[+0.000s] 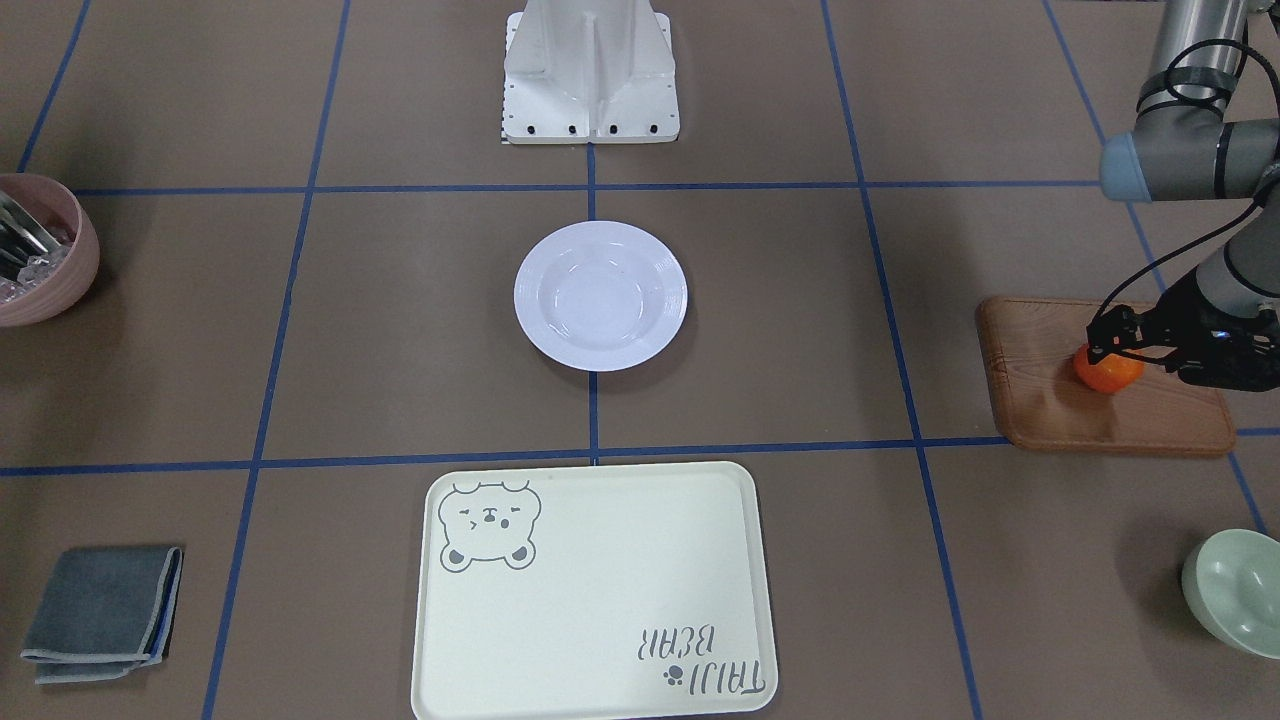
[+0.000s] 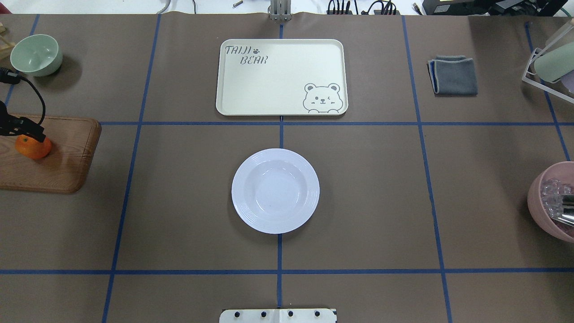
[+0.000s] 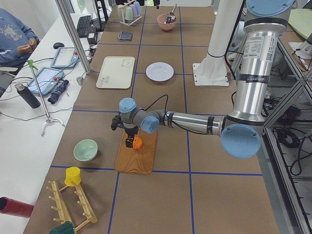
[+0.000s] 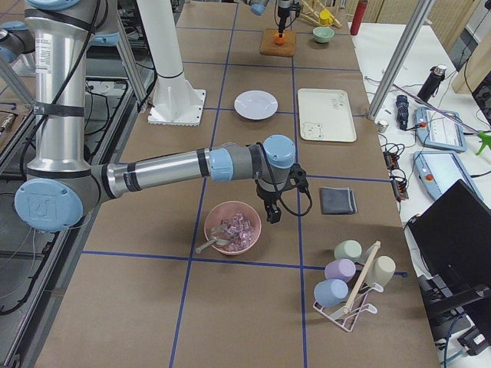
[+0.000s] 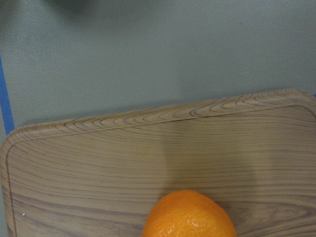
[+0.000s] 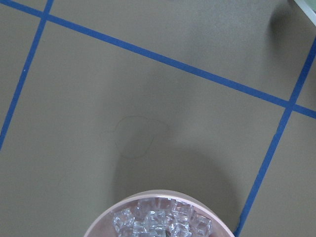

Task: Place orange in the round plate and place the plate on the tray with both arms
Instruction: 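Lower the left gripper onto the orange on the wooden board and grasp it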

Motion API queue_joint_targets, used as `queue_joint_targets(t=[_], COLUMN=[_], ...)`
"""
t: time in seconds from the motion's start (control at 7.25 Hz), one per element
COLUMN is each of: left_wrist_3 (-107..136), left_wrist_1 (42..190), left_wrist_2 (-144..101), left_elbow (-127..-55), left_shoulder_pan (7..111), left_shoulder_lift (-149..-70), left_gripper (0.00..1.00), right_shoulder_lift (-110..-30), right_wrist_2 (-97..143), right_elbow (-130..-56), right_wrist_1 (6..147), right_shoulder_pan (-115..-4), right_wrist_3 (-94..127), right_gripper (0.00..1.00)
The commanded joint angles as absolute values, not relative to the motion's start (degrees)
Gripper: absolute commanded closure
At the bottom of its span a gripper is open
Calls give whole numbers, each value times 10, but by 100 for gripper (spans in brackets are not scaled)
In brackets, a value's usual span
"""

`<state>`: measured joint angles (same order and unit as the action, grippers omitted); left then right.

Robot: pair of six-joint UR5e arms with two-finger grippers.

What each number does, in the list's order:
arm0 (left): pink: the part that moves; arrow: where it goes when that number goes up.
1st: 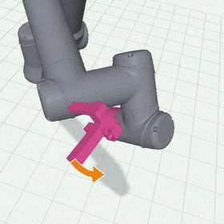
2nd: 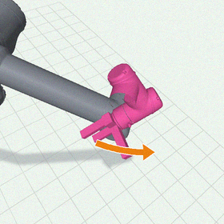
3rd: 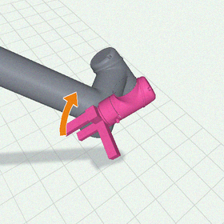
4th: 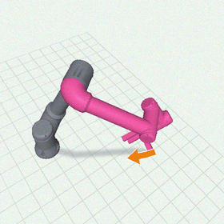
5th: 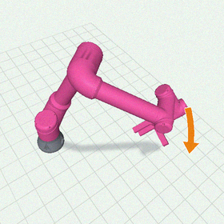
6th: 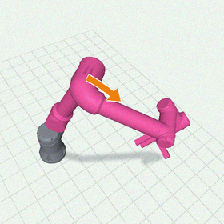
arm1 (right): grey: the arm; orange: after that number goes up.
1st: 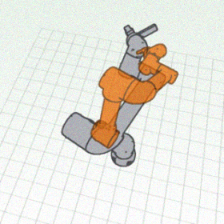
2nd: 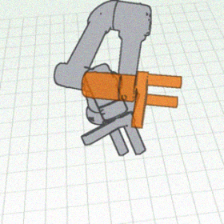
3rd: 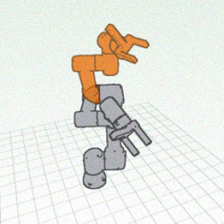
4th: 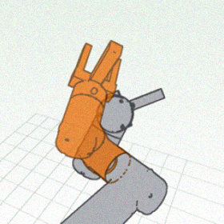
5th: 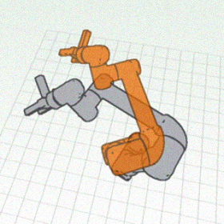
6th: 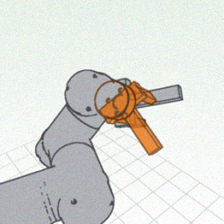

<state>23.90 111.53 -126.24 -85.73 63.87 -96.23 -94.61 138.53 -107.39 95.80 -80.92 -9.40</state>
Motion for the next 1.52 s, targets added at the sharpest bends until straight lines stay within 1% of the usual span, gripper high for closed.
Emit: queue_joint_targets(t=[0.0, 0.55, 0.69, 0.83, 0.97, 1.1, 1.24, 1.38], left_wrist_3=[243, 255, 265, 268, 267, 266, 268, 279], left_wrist_1=[1129, 1152, 1165, 1167, 1167, 1164, 1155, 1118], left_wrist_2=[-1274, -1274, -1274, -1274, -1275, -1306, -1363, -1378], left_elbow=[-839, -817, -810, -810, -815, -815, -836, -882], left_shoulder_pan=[635, 624, 616, 615, 616, 616, 620, 628], left_shoulder_lift=[-966, -967, -972, -973, -977, -977, -975, -976], left_gripper=[2, 2, 5, 45, 88, 100, 100, 100], right_shoulder_lift=[-946, -944, -943, -942, -942, -941, -940, -940], right_wrist_2=[1385, 1385, 1385, 1385, 1385, 1385, 1385, 1385], right_elbow=[-1073, -1069, -1067, -1067, -1067, -1068, -1068, -1067], right_wrist_1=[958, 958, 958, 958, 958, 958, 958, 958], right_shoulder_pan=[-808, -808, -807, -807, -807, -807, -807, -807], right_wrist_3=[-94, -94, -94, -94, -94, -94, -94, -94], right_gripper=[0, 0, 0, 0, 0, 0, 0, 0])
